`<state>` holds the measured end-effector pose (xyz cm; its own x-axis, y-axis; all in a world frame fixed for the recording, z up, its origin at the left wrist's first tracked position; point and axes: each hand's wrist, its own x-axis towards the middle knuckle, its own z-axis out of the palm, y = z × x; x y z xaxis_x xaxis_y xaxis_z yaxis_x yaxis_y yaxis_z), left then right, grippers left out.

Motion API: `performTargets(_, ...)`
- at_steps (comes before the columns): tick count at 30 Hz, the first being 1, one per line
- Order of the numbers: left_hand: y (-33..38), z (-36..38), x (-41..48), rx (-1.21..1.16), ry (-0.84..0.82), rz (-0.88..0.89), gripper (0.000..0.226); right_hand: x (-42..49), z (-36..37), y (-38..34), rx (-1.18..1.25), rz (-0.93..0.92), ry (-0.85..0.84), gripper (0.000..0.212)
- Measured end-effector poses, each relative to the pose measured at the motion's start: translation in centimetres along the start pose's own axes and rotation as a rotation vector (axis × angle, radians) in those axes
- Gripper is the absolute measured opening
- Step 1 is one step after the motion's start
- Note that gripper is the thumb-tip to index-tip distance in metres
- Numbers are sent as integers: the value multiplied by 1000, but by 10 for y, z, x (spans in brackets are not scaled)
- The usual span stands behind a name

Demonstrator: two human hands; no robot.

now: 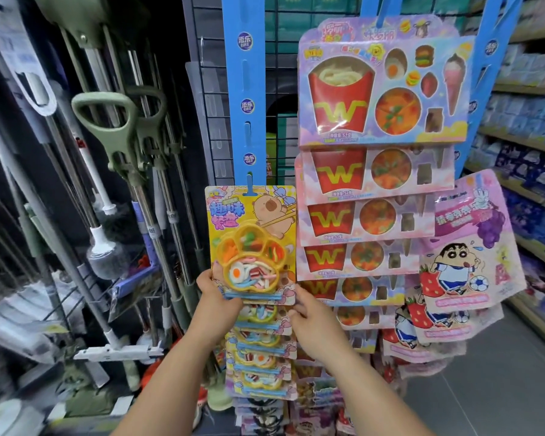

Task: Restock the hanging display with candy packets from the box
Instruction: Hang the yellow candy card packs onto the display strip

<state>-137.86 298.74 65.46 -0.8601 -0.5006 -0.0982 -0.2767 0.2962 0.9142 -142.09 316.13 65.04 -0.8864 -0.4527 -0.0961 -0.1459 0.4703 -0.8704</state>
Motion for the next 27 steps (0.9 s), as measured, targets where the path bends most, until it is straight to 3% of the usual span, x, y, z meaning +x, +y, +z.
performTargets(6, -8, -1, 1, 8, -5, 71, 67, 1, 3, 7, 8, 11, 32, 57)
performTargets(13, -23, -5, 3, 50, -113, -94, 62, -4, 15, 28, 99, 98, 15, 54)
performTargets(21, -31, 4, 1, 37, -159, -94, 67, -11, 28, 28, 100, 140, -2, 54)
performTargets(25, -41, 1, 7, 53, -180, -169, 58, -5, 27, 36, 138, 189, 6, 52)
performTargets(27, -46, 1, 10, 61, -201, -215, 64, -2, 32, 39, 147, 201, 1, 51)
